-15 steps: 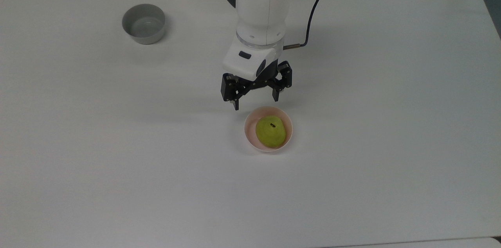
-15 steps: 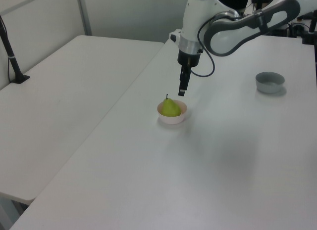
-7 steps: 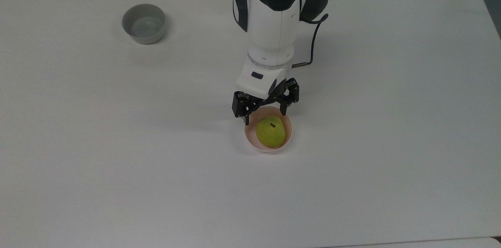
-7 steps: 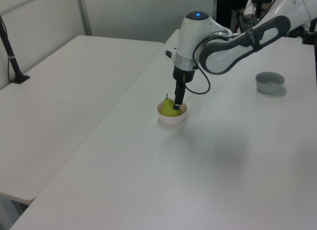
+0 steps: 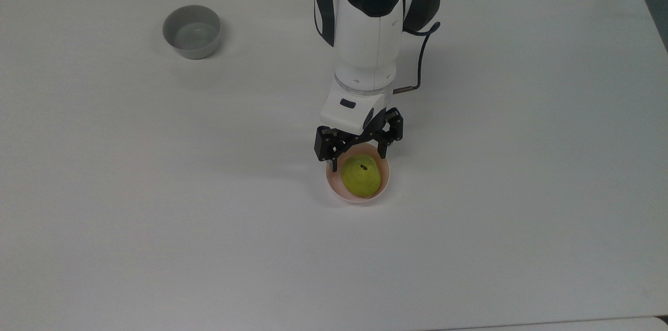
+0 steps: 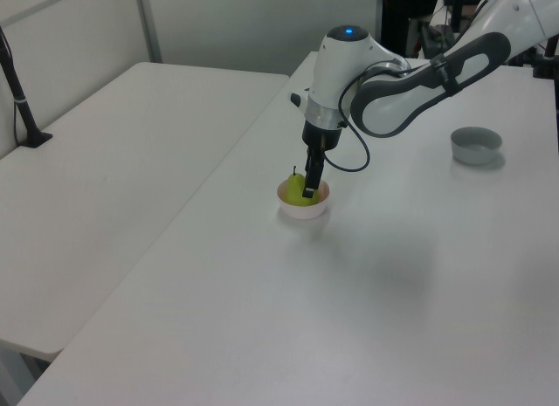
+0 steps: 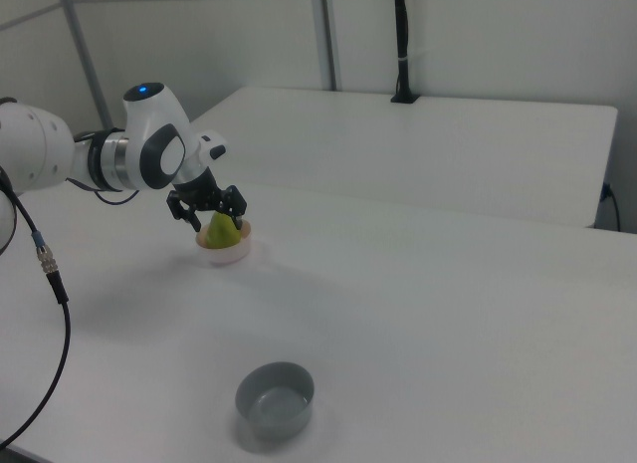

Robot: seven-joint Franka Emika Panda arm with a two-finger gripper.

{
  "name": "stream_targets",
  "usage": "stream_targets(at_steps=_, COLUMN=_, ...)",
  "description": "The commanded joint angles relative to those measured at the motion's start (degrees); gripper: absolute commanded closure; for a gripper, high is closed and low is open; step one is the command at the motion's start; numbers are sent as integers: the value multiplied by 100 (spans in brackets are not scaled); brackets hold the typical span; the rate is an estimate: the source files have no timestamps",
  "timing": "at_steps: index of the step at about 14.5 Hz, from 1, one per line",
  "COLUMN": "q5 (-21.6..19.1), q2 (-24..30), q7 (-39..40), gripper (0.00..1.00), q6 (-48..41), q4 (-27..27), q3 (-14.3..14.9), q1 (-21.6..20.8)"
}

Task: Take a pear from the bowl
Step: 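Lower the gripper around the pear and close on it, then lift the pear out of the pink bowl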

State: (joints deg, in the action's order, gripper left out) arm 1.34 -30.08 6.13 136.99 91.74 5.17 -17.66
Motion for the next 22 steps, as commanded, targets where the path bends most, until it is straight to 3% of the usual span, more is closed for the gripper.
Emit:
stream_targets(at_steps=1, q5=113, q2=-112, q7=-103, gripper=3, q6=240, q4=-7, q3=-7, q1=-27)
stream_targets(at_steps=2, q5=121, q2=-121, q7=-103, gripper=7, q6=240, q4=-7, q3=-7, q1=-27)
stream_targets(at_steps=4, q5=200, q2=-121, q7=-103, gripper=28, q6=240, q4=-7, q3=-7, q1=-27)
stream_targets(at_steps=7, q5=174, q2=-130, q7=-103, gripper=86, q6=240, q4=-7, q3=-16, q1=-9)
stream_targets(at_steps=9, q5=157, q2=-130, q7=-103, gripper=100, q6=240, q4=-7, q3=-16, q1=-1)
stream_targets(at_steps=22, q5=-2, q2=415, q7=-208, gripper=100, q6=152, q4=2, q3=-51, q1=26)
